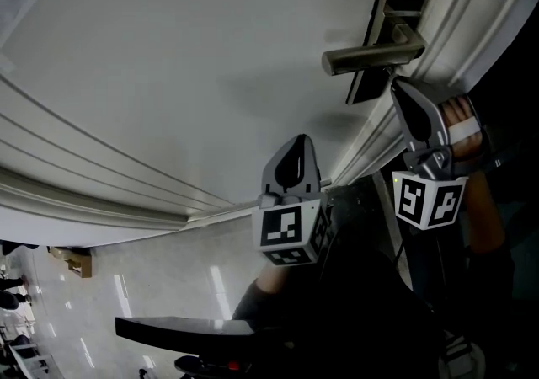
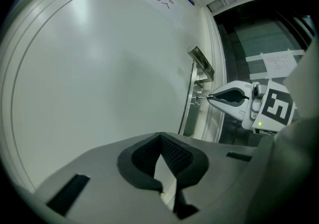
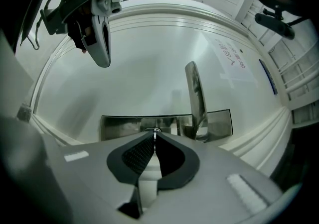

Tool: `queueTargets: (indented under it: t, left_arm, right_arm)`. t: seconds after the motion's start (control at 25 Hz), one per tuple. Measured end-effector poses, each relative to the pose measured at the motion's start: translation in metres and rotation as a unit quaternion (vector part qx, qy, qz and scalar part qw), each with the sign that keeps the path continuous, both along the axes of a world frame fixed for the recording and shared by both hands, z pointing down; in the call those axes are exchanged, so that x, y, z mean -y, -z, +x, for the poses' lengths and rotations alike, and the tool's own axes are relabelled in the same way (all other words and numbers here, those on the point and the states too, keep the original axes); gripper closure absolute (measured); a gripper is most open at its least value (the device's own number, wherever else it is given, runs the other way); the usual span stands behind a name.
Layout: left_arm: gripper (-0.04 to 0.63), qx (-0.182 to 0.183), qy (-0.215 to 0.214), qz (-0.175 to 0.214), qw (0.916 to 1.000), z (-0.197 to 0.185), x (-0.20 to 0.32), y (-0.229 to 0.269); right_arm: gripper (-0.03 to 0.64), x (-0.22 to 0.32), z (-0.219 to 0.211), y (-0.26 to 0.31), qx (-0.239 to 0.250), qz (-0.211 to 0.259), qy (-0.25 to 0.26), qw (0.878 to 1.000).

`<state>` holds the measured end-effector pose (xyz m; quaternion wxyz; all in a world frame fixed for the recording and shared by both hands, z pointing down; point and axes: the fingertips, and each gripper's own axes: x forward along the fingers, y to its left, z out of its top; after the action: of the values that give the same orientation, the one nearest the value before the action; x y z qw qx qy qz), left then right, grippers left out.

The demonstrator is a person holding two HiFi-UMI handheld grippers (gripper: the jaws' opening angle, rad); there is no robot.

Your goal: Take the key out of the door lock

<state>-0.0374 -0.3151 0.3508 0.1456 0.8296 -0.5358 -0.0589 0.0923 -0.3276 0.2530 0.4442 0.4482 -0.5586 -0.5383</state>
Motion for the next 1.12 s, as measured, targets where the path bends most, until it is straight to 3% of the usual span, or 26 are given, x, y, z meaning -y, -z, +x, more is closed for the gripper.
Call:
queueTargets:
  t: [1.12]
  left_arm:
    - [0.595,-0.001,0.003,0.01,0.9999,-0.0013,0.0086,0.0068]
  right_arm:
    - [0.604,-0.0012,-0.001,0.0001,-0.001,-0.002,0.005,1.0]
